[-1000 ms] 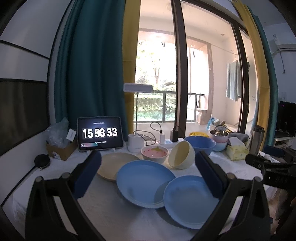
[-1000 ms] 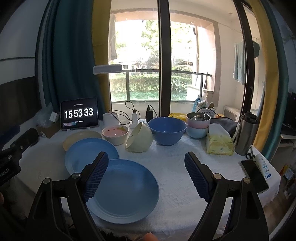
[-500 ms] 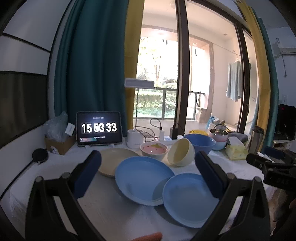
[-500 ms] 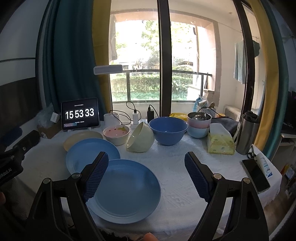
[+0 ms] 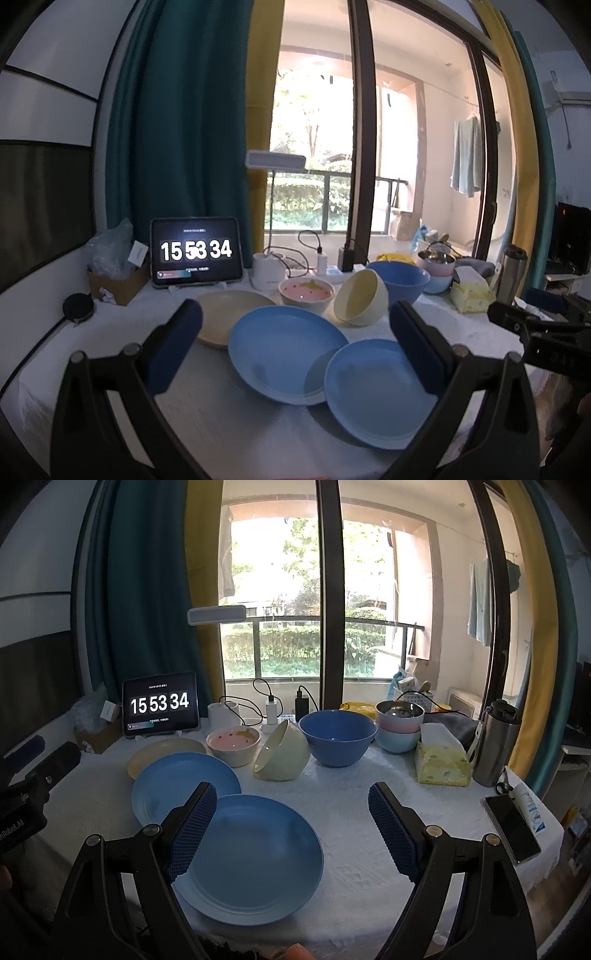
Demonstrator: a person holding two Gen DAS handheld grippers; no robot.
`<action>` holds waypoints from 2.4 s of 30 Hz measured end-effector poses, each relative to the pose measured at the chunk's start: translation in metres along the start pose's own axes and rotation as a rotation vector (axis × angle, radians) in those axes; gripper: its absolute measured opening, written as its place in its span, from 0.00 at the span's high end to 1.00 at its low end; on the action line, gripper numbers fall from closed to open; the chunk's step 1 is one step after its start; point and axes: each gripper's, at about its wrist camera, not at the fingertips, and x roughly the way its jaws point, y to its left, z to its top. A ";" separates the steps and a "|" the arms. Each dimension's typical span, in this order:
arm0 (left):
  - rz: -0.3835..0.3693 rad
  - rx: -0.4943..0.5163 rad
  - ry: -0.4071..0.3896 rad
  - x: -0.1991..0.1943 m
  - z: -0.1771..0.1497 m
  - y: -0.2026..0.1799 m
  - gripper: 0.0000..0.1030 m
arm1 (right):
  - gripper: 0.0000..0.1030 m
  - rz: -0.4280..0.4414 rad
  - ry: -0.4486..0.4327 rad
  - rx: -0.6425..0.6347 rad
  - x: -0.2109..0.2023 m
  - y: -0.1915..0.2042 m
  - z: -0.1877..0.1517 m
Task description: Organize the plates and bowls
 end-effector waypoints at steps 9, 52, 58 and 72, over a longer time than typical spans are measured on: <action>-0.014 0.038 0.084 0.024 -0.011 -0.010 0.01 | 0.16 0.015 0.042 0.015 0.018 -0.003 -0.007; -0.019 0.178 0.593 0.165 -0.096 -0.073 0.49 | 0.55 0.131 0.400 0.141 0.151 -0.049 -0.080; -0.004 0.180 0.600 0.168 -0.096 -0.075 0.58 | 0.71 0.144 0.417 0.142 0.159 -0.052 -0.082; -0.089 0.238 0.611 0.187 -0.087 -0.114 0.59 | 0.77 0.058 0.390 0.178 0.167 -0.093 -0.066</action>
